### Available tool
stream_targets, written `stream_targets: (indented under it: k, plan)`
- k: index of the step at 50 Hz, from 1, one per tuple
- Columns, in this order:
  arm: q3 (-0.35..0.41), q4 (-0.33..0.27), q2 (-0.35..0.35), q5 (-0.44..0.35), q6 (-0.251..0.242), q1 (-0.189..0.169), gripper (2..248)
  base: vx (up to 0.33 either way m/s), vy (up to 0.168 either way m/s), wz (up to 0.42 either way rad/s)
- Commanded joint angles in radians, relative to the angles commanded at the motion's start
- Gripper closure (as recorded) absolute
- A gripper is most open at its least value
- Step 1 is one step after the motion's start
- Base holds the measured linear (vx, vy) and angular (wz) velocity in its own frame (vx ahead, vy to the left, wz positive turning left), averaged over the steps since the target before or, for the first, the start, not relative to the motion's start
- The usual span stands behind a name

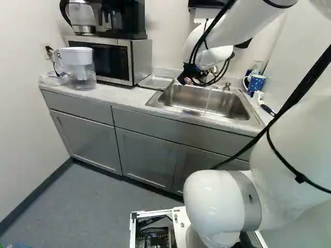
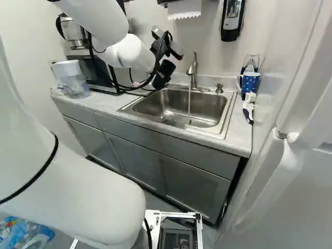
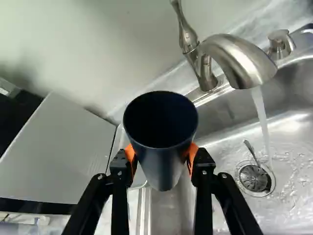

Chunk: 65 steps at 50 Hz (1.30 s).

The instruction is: Rinse the cup and place it in the tray

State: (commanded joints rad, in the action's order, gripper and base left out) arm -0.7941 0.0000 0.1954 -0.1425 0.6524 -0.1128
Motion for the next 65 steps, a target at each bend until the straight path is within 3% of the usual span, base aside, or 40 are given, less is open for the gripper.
stream_targets:
  k: [59,65]
  plan:
    - [0.0,0.0,0.0,0.0,-0.62,0.0,129,0.0,0.0,0.0]
    - [0.0,0.0,0.0,0.0,-0.62,0.0,129,0.0,0.0,0.0]
